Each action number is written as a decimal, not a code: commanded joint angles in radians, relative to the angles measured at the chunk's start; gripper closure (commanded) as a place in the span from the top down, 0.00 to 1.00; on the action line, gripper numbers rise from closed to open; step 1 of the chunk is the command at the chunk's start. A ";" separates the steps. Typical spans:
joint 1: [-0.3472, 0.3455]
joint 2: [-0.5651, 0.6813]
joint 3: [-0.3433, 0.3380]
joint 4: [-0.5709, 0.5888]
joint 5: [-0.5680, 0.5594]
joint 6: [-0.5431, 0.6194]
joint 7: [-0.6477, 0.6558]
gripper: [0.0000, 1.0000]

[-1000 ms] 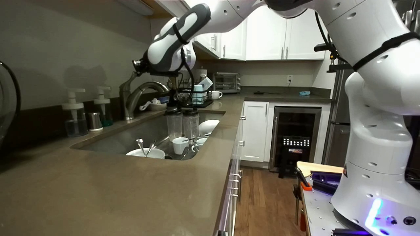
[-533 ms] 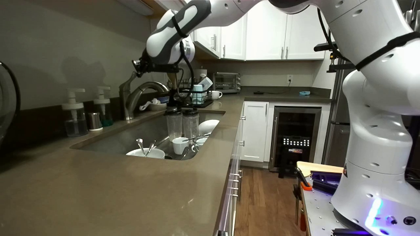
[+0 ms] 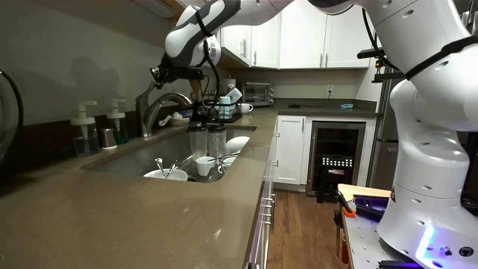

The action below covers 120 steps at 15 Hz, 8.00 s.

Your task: Turn on the faucet of the sink.

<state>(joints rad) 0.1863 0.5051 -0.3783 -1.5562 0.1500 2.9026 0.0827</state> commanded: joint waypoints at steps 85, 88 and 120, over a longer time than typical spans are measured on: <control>-0.109 -0.013 0.146 0.133 -0.287 -0.280 0.252 0.00; -0.114 -0.014 0.157 0.127 -0.270 -0.242 0.256 0.00; -0.123 0.011 0.146 0.186 -0.234 -0.228 0.252 0.00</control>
<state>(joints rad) 0.0907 0.5221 -0.2693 -1.3920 -0.0930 2.7218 0.3373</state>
